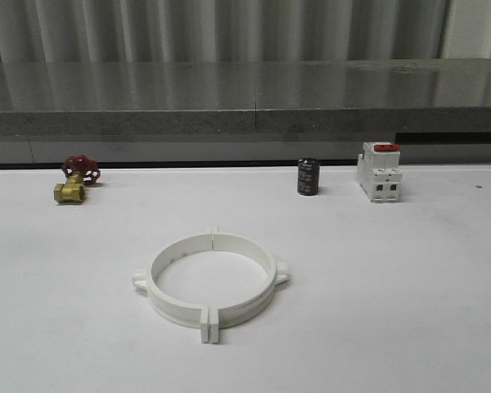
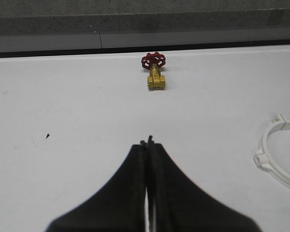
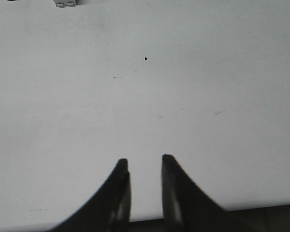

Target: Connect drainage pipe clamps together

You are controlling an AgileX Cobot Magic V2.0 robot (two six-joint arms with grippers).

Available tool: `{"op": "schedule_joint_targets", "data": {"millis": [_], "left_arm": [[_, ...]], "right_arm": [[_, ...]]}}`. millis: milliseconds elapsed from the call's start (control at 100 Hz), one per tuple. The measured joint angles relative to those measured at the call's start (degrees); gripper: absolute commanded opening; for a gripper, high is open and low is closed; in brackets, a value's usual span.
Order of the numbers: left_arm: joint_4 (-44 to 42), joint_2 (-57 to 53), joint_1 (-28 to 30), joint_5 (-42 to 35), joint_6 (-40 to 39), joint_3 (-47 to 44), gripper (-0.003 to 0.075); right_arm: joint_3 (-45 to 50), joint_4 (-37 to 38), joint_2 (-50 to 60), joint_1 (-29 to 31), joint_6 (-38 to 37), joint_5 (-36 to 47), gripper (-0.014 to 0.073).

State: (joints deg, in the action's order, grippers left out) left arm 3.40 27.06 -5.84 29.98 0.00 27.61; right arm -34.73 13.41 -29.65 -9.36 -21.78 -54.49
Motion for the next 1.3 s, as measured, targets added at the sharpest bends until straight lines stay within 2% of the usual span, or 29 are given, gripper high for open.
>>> {"op": "schedule_joint_targets", "data": {"millis": [60,1000,1120,1300], "left_arm": [[0.00,0.00,0.00,0.00,0.00,0.00,-0.0020],[0.00,0.00,0.00,0.00,0.00,0.00,-0.0020],[0.00,0.00,0.00,0.00,0.00,0.00,-0.0020],[0.00,0.00,0.00,0.00,0.00,0.00,-0.0020]], "right_arm": [[0.21,0.00,0.13,0.00,0.00,-0.13,-0.0073],[0.33,0.00,0.26,0.00,0.00,-0.25,-0.0068],[1.63,0.00,1.81,0.00,0.22,3.07,-0.0068],[6.18,-0.89,7.53,1.35,3.02,12.63,-0.0068]]}}
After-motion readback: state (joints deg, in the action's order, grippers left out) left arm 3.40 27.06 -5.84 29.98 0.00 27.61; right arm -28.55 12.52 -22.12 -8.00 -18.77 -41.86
